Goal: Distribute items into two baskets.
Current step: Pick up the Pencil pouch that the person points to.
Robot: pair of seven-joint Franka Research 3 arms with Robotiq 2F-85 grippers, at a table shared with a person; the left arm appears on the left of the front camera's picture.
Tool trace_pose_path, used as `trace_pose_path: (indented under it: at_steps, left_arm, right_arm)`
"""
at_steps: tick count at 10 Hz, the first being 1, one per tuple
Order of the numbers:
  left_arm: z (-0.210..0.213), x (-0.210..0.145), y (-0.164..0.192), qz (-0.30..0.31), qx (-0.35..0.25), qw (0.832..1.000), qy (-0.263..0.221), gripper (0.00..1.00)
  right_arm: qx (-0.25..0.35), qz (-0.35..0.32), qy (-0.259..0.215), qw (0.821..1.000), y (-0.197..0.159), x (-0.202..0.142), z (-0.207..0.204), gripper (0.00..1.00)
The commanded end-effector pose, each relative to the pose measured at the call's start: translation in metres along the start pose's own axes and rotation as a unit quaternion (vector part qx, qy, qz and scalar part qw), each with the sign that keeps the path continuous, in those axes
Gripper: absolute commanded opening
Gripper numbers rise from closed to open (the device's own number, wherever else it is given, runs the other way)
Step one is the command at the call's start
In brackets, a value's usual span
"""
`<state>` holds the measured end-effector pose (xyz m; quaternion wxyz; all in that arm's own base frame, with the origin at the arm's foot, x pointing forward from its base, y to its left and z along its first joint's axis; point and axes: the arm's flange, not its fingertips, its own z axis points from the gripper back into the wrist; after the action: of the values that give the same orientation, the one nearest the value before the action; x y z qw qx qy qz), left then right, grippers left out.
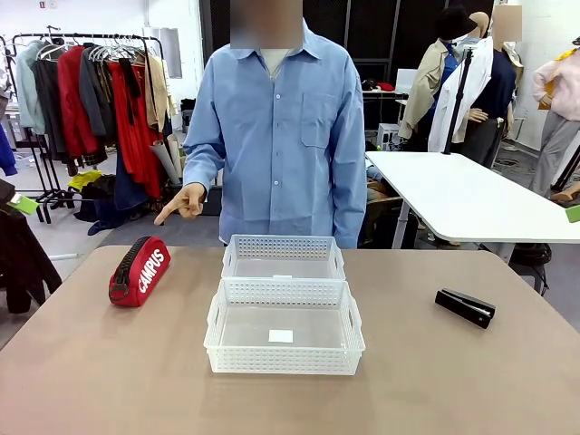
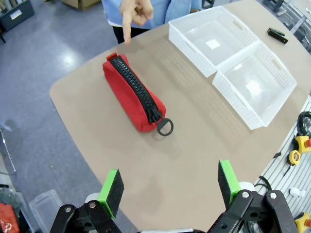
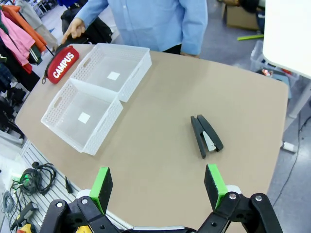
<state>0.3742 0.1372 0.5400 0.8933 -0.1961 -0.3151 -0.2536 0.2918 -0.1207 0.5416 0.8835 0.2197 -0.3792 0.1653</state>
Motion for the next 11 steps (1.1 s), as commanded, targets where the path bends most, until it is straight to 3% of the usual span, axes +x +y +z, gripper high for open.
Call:
trace_pose_path:
  at_steps: [1,6,11]
  left_arm:
    - [-0.004,0.015,0.007,0.012,-0.009,1.0,0.009,1.0]
    - [-0.048,0.08,0.029,0.037,-0.004,0.995,0.089,1.0]
    - [-0.104,0.124,0.044,0.065,0.018,0.99,0.122,1.0]
  right_arm:
    - [0.008,-0.001,-0.006,1.0,-0.001,-0.001,0.001,1.0]
    - [0.008,-0.001,-0.006,1.0,-0.001,-0.001,0.001,1.0]
    - [0.008,-0.001,-0.006,1.0,-0.001,-0.001,0.001,1.0]
